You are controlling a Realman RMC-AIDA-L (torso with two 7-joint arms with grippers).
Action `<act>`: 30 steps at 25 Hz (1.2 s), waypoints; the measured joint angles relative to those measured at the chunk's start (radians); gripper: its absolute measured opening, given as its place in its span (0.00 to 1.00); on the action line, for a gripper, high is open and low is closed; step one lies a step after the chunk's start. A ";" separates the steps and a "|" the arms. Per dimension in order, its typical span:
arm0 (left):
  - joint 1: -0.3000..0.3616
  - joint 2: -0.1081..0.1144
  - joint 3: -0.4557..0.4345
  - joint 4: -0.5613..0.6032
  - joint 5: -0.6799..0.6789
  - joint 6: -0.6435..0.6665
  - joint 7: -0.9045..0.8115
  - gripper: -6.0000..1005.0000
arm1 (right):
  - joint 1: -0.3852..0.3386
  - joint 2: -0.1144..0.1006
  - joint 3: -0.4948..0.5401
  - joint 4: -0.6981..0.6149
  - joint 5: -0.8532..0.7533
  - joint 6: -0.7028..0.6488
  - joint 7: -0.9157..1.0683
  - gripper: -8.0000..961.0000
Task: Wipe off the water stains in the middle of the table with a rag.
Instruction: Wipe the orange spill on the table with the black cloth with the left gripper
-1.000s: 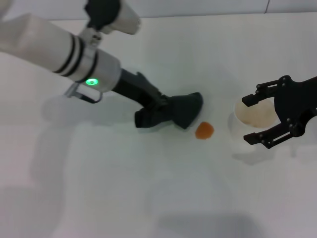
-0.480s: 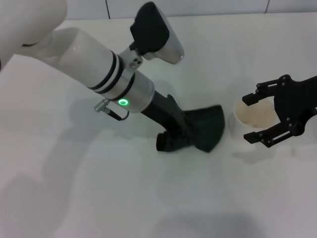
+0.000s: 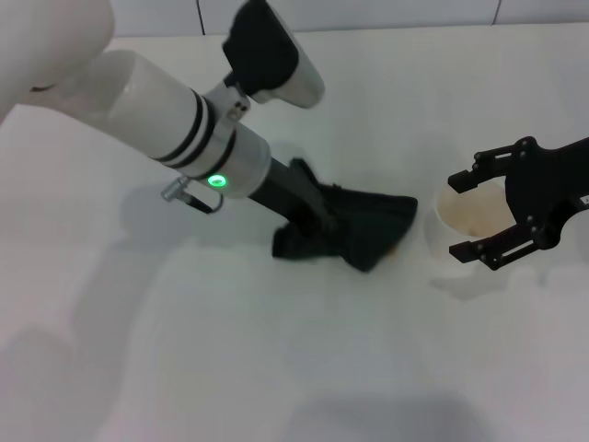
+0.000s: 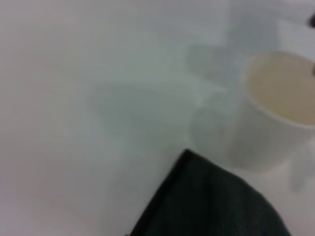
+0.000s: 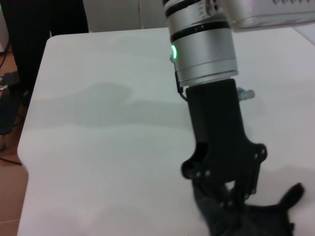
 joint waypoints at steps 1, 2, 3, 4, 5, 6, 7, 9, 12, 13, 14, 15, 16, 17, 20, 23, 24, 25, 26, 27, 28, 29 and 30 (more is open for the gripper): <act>0.001 0.000 -0.013 0.002 0.019 -0.011 -0.013 0.07 | 0.000 0.000 0.000 0.000 0.000 0.000 0.000 0.91; 0.002 0.000 -0.027 0.003 0.039 -0.022 -0.024 0.07 | 0.000 0.000 0.000 0.000 0.000 0.000 0.000 0.91; 0.005 0.000 -0.044 0.003 0.055 -0.028 -0.031 0.07 | 0.000 0.000 -0.001 0.000 0.000 0.000 0.000 0.91; 0.007 0.000 -0.060 0.004 0.071 -0.034 -0.037 0.07 | 0.000 0.000 -0.002 0.000 0.000 0.000 0.000 0.91; 0.009 0.000 -0.075 0.004 0.084 -0.039 -0.040 0.07 | 0.000 0.000 -0.003 0.000 0.000 0.000 0.001 0.91; 0.011 0.000 -0.084 0.005 0.092 -0.044 -0.044 0.07 | 0.000 0.000 -0.003 0.000 0.000 0.000 0.002 0.91; 0.012 0.000 -0.092 0.006 0.097 -0.048 -0.046 0.07 | 0.000 0.000 -0.005 0.000 0.000 0.000 0.003 0.91; 0.013 0.000 -0.095 0.006 0.098 -0.049 -0.047 0.07 | -0.001 -0.001 -0.009 0.000 0.000 0.000 0.004 0.91; 0.013 -0.003 -0.087 0.018 0.093 -0.015 -0.022 0.07 | -0.001 -0.001 -0.012 0.000 0.000 0.000 0.005 0.91; 0.013 -0.006 -0.076 0.025 0.087 0.001 -0.011 0.07 | -0.001 -0.001 -0.013 0.000 0.000 0.000 0.006 0.91; 0.013 -0.008 -0.055 0.031 0.074 0.012 -0.005 0.07 | -0.001 -0.001 -0.013 0.000 0.000 0.000 0.006 0.91; 0.013 -0.009 -0.027 0.037 0.054 0.021 0.000 0.07 | -0.001 -0.001 -0.013 0.000 0.000 0.000 0.006 0.91; 0.012 -0.009 -0.002 0.040 0.034 0.024 0.001 0.07 | 0.000 -0.001 -0.014 0.000 0.000 0.000 0.006 0.91; 0.011 -0.008 0.035 0.044 0.002 0.028 0.003 0.07 | 0.000 -0.001 -0.014 0.001 0.000 0.000 0.006 0.91; 0.008 -0.007 0.075 0.049 -0.037 0.035 0.010 0.07 | -0.001 0.000 -0.017 0.001 0.000 0.000 0.008 0.91; 0.011 -0.008 0.121 0.069 -0.056 0.044 0.021 0.07 | -0.001 0.000 -0.023 0.001 0.000 0.000 0.010 0.91; 0.011 -0.009 0.125 0.070 -0.056 0.034 0.017 0.07 | -0.001 0.000 -0.025 0.001 0.000 0.000 0.010 0.91; 0.008 -0.009 0.122 0.065 -0.056 0.012 0.005 0.07 | -0.001 0.000 -0.027 0.001 0.000 0.000 0.010 0.91; 0.006 -0.009 0.120 0.063 -0.056 0.002 -0.003 0.07 | -0.001 0.000 -0.029 0.002 0.000 0.000 0.010 0.91; 0.004 -0.007 0.117 0.060 -0.056 -0.013 -0.016 0.07 | -0.001 0.001 -0.033 0.001 0.000 0.000 0.010 0.91; 0.002 -0.005 0.110 0.058 -0.054 -0.029 -0.035 0.07 | -0.001 0.001 -0.036 0.002 0.000 0.001 0.010 0.91; 0.001 -0.003 0.102 0.057 -0.048 -0.041 -0.051 0.07 | -0.001 0.001 -0.036 0.002 0.000 0.001 0.010 0.91; -0.001 -0.003 0.089 0.057 -0.036 -0.053 -0.065 0.07 | -0.001 0.001 -0.044 0.001 0.001 0.002 0.010 0.91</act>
